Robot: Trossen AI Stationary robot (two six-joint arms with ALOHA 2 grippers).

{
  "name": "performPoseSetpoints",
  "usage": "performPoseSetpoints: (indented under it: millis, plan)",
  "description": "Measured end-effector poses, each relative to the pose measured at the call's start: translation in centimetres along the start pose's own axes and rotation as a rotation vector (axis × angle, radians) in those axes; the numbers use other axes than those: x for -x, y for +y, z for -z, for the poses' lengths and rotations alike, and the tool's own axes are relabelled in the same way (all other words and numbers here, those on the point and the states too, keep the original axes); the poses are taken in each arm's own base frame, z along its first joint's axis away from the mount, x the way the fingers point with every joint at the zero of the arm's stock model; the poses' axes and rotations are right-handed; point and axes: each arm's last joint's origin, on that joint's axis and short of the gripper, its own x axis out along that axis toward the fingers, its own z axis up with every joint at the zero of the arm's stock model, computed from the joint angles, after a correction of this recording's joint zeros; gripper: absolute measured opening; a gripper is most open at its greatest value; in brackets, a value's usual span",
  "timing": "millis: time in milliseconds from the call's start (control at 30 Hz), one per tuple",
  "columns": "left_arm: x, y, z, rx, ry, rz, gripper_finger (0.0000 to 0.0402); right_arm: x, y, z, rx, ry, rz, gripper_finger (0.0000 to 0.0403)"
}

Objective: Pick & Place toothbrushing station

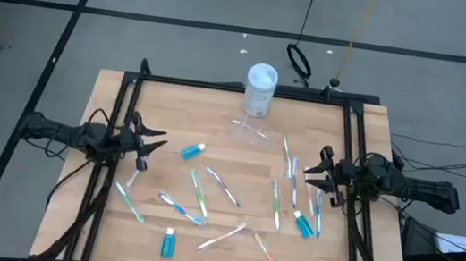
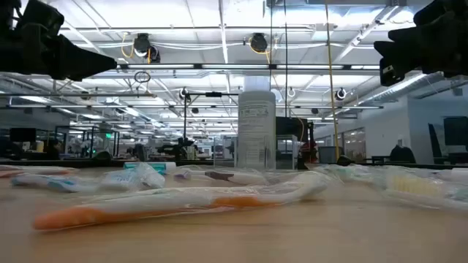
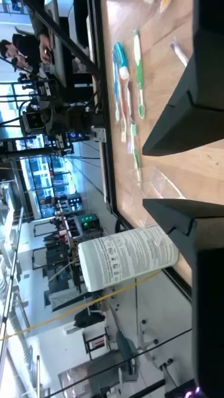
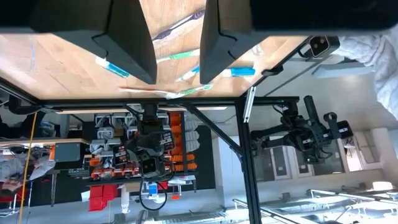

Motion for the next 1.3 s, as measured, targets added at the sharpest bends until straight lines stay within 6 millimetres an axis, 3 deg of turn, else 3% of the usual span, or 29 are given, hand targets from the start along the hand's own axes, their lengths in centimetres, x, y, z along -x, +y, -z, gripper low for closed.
performPoseSetpoints:
  millis: [967, 1300]
  plan:
    - [0.0, 0.0, 0.0, 0.001, -0.002, 0.000, 0.0127, 0.0, 0.0, 0.0, 0.000, 0.000, 0.000, 0.0114]
    - [0.1, 0.4, -1.5, 0.094, -0.142, -0.030, 0.0127, 0.0, 0.0, 0.0, 0.000, 0.000, 0.000, 0.0114]
